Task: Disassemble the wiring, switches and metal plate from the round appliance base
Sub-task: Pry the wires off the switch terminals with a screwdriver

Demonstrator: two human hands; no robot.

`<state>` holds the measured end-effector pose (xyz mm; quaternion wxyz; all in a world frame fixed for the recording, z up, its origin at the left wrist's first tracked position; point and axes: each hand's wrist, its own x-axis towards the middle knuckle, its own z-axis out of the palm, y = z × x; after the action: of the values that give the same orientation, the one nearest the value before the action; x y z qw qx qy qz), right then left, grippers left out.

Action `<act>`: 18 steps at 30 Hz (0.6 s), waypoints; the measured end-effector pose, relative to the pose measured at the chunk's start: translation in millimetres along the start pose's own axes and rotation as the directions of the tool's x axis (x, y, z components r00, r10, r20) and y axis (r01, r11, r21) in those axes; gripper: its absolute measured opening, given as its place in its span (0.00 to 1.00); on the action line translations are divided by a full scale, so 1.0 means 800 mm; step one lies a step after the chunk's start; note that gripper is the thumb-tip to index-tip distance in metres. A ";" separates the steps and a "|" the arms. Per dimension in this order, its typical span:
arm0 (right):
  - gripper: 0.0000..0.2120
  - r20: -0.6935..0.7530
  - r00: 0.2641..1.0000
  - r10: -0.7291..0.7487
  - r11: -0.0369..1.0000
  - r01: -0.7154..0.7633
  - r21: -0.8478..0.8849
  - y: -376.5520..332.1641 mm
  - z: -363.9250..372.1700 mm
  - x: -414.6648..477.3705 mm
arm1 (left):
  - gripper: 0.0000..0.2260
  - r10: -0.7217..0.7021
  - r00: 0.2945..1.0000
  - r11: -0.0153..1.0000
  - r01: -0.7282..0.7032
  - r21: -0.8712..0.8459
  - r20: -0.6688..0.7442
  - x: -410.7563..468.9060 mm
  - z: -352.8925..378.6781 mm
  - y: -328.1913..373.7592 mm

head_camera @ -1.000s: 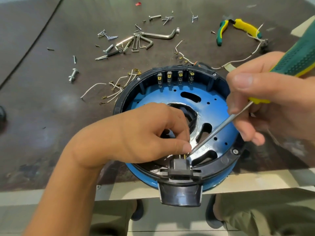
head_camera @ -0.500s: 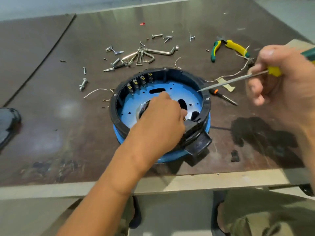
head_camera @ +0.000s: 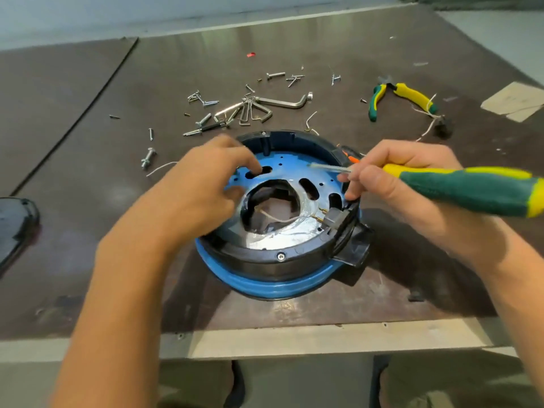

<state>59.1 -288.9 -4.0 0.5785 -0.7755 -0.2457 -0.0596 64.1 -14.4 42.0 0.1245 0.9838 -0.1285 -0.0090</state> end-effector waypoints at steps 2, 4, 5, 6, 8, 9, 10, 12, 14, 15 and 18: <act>0.13 -0.004 1.000 -0.031 0.995 0.031 -0.094 0.005 0.006 0.003 | 0.20 -0.035 0.998 0.999 0.034 -0.018 -0.049 0.006 0.011 -0.007; 0.14 -0.033 0.999 -0.042 0.991 0.037 -0.127 0.010 0.005 0.009 | 0.22 -0.112 0.992 0.993 0.110 -0.037 -0.061 0.009 0.017 -0.009; 0.13 -0.036 0.999 -0.038 0.988 0.032 -0.149 0.012 0.004 0.011 | 0.22 -0.151 0.987 0.988 0.149 -0.034 -0.063 0.009 0.018 -0.010; 0.13 -0.034 0.999 -0.035 0.983 0.029 -0.181 0.014 0.002 0.013 | 0.22 -0.187 0.980 0.982 0.186 -0.016 -0.063 0.009 0.017 -0.009; 0.13 -0.025 0.999 -0.030 0.966 0.022 -0.258 0.018 0.000 0.019 | 0.20 -0.236 0.971 0.971 0.238 0.036 -0.042 0.007 0.014 -0.005; 0.13 -0.024 1.000 -0.020 0.960 0.013 -0.280 0.020 -0.002 0.022 | 0.17 -0.245 0.969 0.967 0.246 0.061 -0.025 0.005 0.013 0.000; 0.13 -0.024 1.000 -0.009 0.957 0.002 -0.290 0.022 -0.003 0.024 | 0.15 -0.250 0.968 0.964 0.250 0.086 -0.009 0.002 0.014 0.004; 0.15 -0.025 1.000 0.000 0.957 -0.007 -0.289 0.025 -0.006 0.027 | 0.12 -0.254 0.967 0.957 0.250 0.146 0.014 -0.009 0.014 0.014; 0.17 -0.020 1.000 -0.015 0.962 0.009 -0.274 0.025 -0.008 0.028 | 0.10 -0.244 0.970 0.942 0.234 0.239 0.013 -0.024 0.012 0.023; 0.17 -0.016 0.999 -0.033 0.965 0.028 -0.263 0.024 -0.008 0.027 | 0.09 -0.240 0.971 0.930 0.229 0.287 0.005 -0.032 0.009 0.025; 0.15 -0.007 0.997 -0.079 0.976 0.076 -0.206 0.021 -0.005 0.023 | 0.08 -0.238 0.971 0.920 0.232 0.315 -0.019 -0.045 0.000 0.021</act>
<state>83.3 -290.2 -10.3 0.4943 -0.8206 -0.2637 -0.1132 25.0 -20.8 45.7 -0.0371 0.9992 -0.0107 -0.0131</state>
